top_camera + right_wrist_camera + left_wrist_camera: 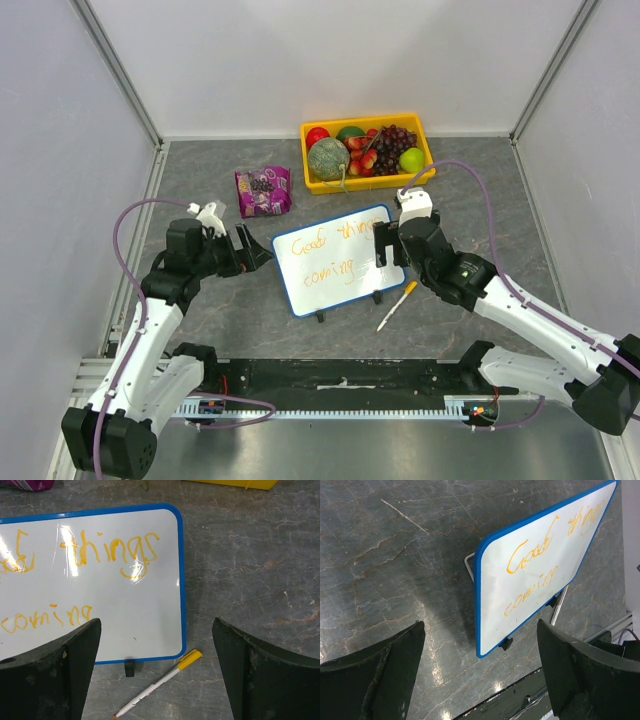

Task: Write a sentence on the whiteboard
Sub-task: Reset both arms

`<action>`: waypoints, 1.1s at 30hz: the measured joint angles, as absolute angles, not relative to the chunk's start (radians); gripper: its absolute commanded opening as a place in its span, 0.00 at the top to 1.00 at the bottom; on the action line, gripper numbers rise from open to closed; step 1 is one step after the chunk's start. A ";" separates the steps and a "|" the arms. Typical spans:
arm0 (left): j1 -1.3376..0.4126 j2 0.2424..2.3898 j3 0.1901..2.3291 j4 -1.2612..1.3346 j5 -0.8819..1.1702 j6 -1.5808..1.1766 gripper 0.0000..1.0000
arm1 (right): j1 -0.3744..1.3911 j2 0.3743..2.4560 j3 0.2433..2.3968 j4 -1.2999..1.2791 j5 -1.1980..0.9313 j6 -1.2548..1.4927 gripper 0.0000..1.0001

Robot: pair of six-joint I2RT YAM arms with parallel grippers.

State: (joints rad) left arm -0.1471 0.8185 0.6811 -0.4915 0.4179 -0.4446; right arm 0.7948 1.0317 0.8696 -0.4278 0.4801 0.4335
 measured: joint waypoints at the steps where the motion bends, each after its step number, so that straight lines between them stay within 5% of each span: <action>1: -0.147 0.818 0.681 -0.494 0.415 -0.448 0.04 | 0.795 1.032 0.870 -0.427 0.480 0.434 0.02; 33: -0.147 0.717 0.693 -0.504 0.284 -0.466 0.07 | 0.795 0.914 0.819 -0.343 0.495 0.413 0.02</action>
